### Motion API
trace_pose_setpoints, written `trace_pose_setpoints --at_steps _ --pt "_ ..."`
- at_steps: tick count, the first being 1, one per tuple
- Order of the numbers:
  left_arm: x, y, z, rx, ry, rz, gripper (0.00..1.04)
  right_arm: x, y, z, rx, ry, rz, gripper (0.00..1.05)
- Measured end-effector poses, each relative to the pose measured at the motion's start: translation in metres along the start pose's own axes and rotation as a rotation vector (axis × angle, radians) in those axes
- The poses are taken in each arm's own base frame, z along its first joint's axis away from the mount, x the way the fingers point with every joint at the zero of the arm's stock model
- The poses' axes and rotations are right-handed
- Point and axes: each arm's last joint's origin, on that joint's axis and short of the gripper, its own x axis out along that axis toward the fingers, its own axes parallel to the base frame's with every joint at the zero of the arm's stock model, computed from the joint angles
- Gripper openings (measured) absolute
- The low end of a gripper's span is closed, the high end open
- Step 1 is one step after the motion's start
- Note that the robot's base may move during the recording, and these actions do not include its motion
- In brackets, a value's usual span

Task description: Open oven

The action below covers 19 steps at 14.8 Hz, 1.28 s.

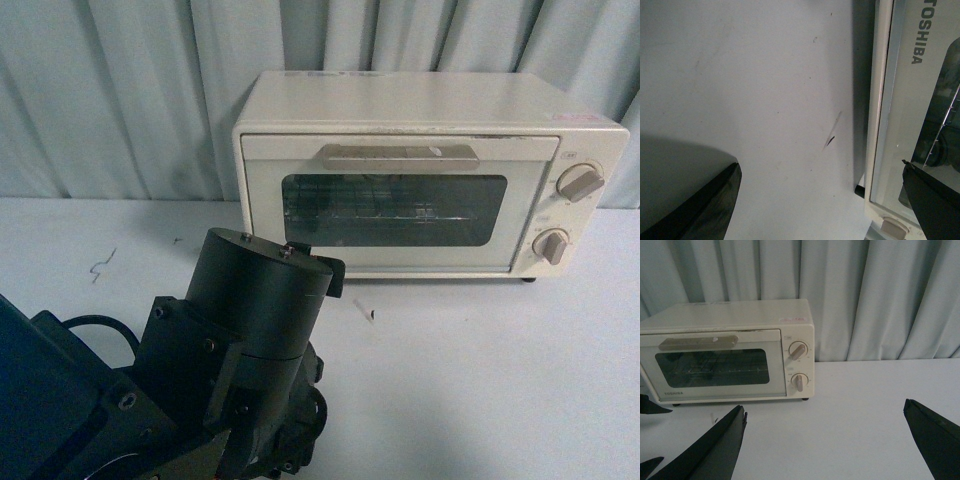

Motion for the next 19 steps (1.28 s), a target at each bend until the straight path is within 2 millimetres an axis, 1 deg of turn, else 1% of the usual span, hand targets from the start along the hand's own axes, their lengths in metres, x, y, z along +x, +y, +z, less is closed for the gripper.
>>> trace_pose_setpoints --at_steps 2,3,4,5,6,7,8,10,12,13,15,16,17,19 --pt "0.000 0.000 0.000 0.000 0.000 0.000 0.98 0.000 0.000 0.000 0.000 0.000 0.000 0.98" --pt "0.000 0.000 0.000 0.000 0.000 0.000 0.98 -0.001 0.000 -0.002 0.049 0.115 0.060 0.98" --pt "0.000 0.000 0.001 -0.001 -0.002 0.000 0.98 0.001 -0.005 -0.002 0.187 0.327 0.105 0.98" --pt "0.000 0.000 0.000 0.000 0.002 0.000 0.98 0.001 -0.016 -0.006 0.527 0.572 0.085 0.98" --pt "0.000 0.000 0.001 -0.001 0.000 0.001 0.98 0.000 -0.026 0.029 0.479 0.424 0.085 0.92" --pt "0.000 0.000 0.001 -0.001 0.000 0.001 0.98 0.002 -0.023 0.041 0.352 0.358 0.134 0.77" --pt "0.000 0.000 0.001 -0.001 0.000 0.001 0.98 0.014 -0.018 0.041 0.191 0.321 0.172 0.61" --pt "0.000 0.000 0.001 -0.001 0.000 0.001 0.98 0.043 -0.010 0.033 0.028 0.328 0.165 0.37" --pt "0.000 0.000 0.001 -0.001 0.000 0.001 0.98 0.074 0.007 0.031 -0.080 0.305 0.170 0.14" --pt "0.000 0.000 0.001 -0.001 0.000 0.001 0.98 0.092 0.019 0.037 -0.113 0.273 0.173 0.01" --pt "0.000 0.000 0.001 -0.001 0.000 0.000 0.98 0.119 0.039 0.045 -0.146 0.239 0.177 0.02" --pt "0.000 0.000 0.001 -0.001 0.001 0.001 0.98 0.141 0.064 0.045 -0.157 0.230 0.195 0.02" --pt "0.000 0.000 0.001 -0.001 0.000 0.000 0.98 0.162 0.084 0.040 -0.159 0.246 0.188 0.02" --pt "0.000 0.000 0.001 -0.001 0.000 0.000 0.98 0.188 0.097 0.031 -0.147 0.265 0.161 0.02"
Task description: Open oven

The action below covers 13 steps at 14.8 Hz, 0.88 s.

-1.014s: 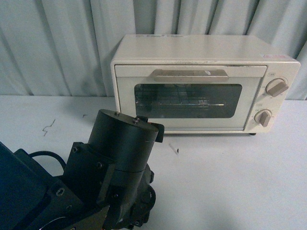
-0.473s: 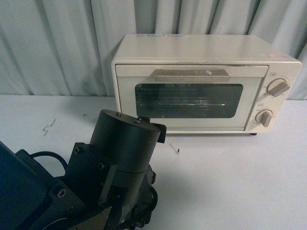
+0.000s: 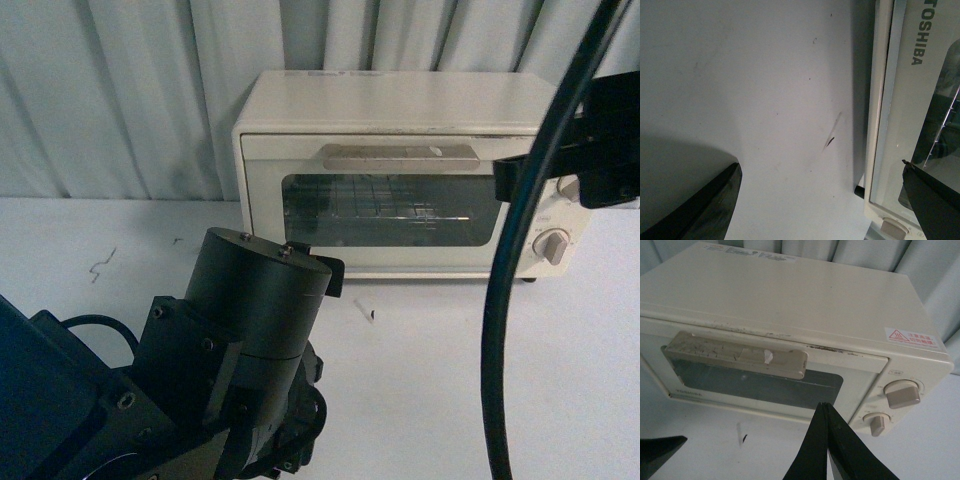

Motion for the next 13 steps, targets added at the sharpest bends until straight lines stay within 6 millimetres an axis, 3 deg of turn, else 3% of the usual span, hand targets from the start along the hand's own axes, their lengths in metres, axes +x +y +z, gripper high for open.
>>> trace_pose_setpoints --at_steps 7,13 --pt "0.000 0.000 0.000 0.000 0.000 0.000 0.98 0.056 0.019 0.002 -0.022 -0.003 0.026 0.02" --pt "0.000 0.000 0.000 0.000 0.000 0.000 0.98 0.082 0.027 0.002 -0.031 0.005 0.032 0.02"
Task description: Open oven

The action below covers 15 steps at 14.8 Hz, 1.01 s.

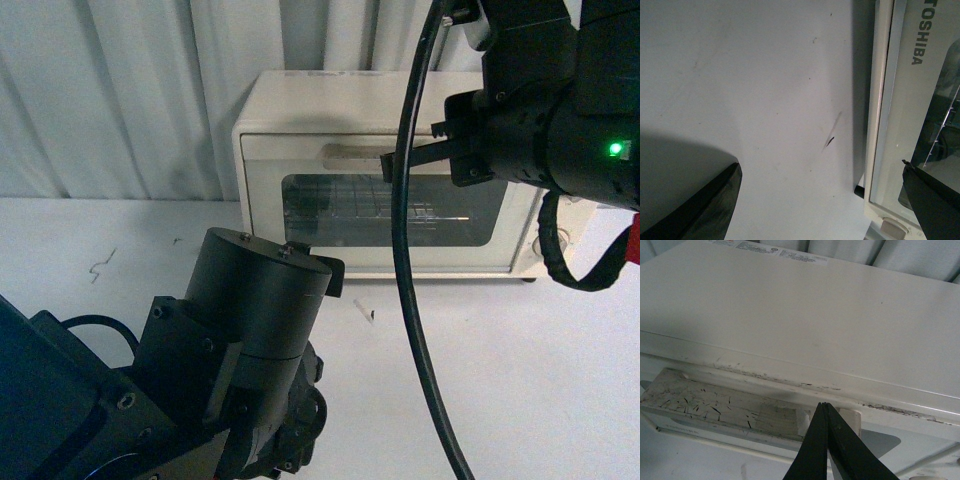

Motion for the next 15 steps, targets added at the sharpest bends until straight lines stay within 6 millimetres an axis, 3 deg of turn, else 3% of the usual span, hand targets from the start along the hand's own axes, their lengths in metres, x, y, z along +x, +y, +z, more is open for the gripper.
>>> trace_pose_setpoints --at_steps 7,11,15 --pt "0.000 0.000 0.000 0.000 0.000 0.000 0.98 0.017 0.010 -0.008 0.013 0.001 0.016 0.02" --pt "0.000 0.000 0.000 0.000 0.000 0.000 0.98 -0.003 0.017 -0.027 0.076 -0.026 0.027 0.02" --pt "0.000 0.000 0.000 0.000 0.000 0.000 0.98 -0.039 0.013 -0.047 0.119 0.000 0.051 0.02"
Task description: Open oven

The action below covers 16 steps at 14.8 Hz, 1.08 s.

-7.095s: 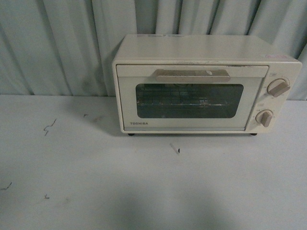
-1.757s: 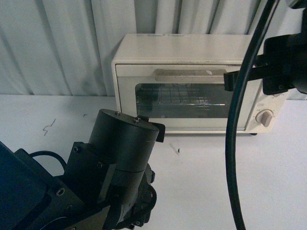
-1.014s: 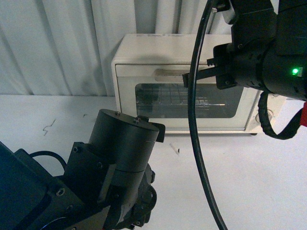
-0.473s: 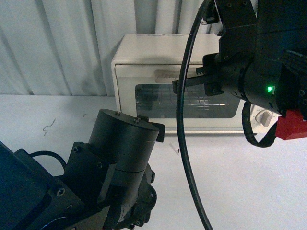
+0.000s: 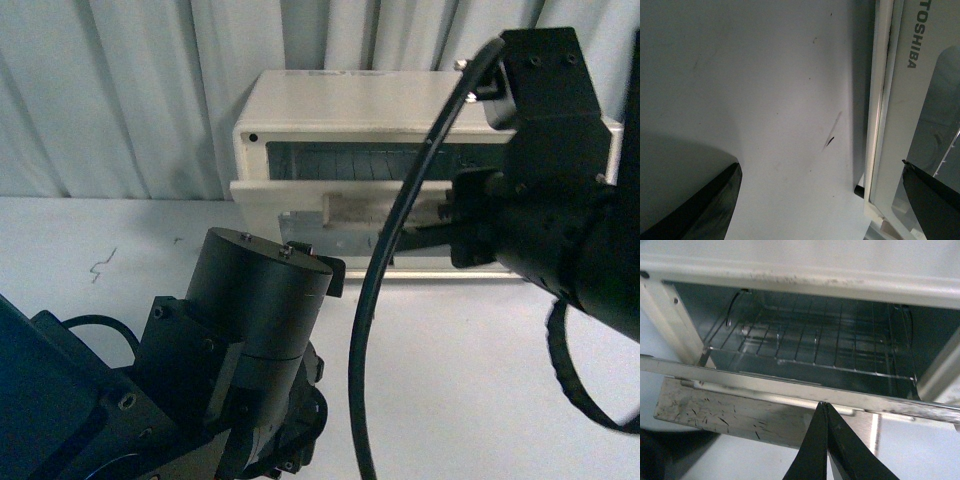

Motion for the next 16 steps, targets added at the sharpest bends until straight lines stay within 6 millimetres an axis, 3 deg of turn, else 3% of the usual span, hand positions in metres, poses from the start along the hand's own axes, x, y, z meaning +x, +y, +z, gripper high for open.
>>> trace_pose_setpoints --at_steps 3,5,7,8,11,14,15,16 --pt "0.000 0.000 0.000 0.000 -0.001 0.000 0.98 -0.045 -0.018 0.003 -0.008 -0.016 -0.012 0.02" --pt "0.000 0.000 0.000 0.000 -0.001 0.000 0.98 -0.090 -0.041 0.017 -0.029 -0.052 -0.068 0.02" --pt "0.000 0.000 0.000 0.000 -0.001 0.001 0.98 -0.137 -0.061 0.009 -0.030 0.006 -0.114 0.02" --pt "0.000 0.000 0.000 0.000 -0.001 0.001 0.98 -0.162 -0.071 0.001 -0.003 0.050 -0.130 0.06" --pt "0.000 0.000 0.000 0.000 -0.001 0.002 0.98 -0.233 -0.092 -0.015 0.206 0.104 -0.200 0.37" --pt "0.000 0.001 -0.001 0.002 0.003 0.001 0.98 -0.228 -0.073 -0.057 0.178 0.392 -0.097 0.65" --pt "0.000 0.001 -0.001 0.002 0.004 0.001 0.98 -0.227 -0.073 -0.056 0.174 0.378 -0.103 0.75" --pt "0.000 0.001 -0.001 0.002 0.004 0.001 0.98 -0.226 -0.076 -0.051 0.156 0.238 -0.152 0.76"
